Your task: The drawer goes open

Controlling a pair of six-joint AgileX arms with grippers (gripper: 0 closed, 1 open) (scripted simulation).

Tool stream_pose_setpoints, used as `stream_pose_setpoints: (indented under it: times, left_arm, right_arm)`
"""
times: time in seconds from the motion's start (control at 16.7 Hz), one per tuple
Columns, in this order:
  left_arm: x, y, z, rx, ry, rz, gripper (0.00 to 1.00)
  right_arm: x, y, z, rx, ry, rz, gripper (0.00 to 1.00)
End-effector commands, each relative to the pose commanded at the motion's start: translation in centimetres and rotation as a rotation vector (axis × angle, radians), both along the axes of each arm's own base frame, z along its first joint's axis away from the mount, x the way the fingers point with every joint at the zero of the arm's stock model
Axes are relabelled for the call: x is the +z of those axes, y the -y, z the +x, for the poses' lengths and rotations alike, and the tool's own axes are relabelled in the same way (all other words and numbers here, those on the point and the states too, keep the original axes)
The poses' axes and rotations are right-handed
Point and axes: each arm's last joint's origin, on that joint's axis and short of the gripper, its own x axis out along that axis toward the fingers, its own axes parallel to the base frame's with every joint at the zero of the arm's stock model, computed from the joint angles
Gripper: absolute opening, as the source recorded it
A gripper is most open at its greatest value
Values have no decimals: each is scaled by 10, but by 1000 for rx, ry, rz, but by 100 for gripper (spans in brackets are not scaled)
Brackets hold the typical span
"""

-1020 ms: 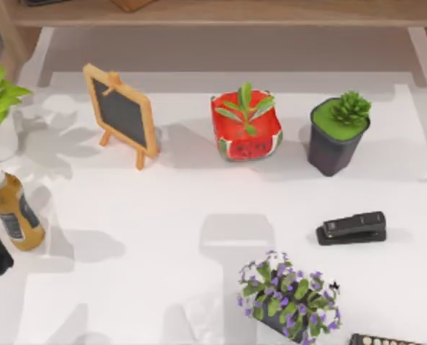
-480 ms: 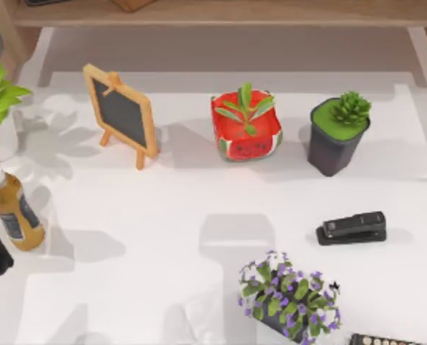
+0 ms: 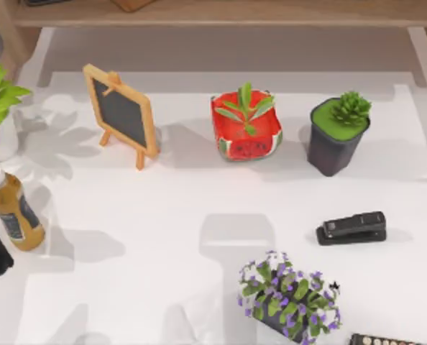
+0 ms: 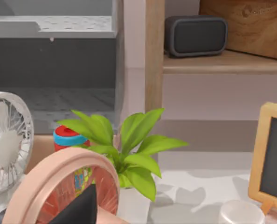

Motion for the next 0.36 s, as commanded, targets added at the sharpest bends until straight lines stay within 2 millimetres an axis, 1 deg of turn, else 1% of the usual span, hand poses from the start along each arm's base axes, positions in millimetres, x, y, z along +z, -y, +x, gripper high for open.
stream_pose_setpoints:
  times: [0.06, 0.36]
  left_arm:
    - [0, 0, 0, 0, 0, 0, 100]
    - [0, 0, 0, 0, 0, 0, 100]
  right_arm:
    - [0, 0, 0, 0, 0, 0, 100]
    - [0, 0, 0, 0, 0, 0, 100]
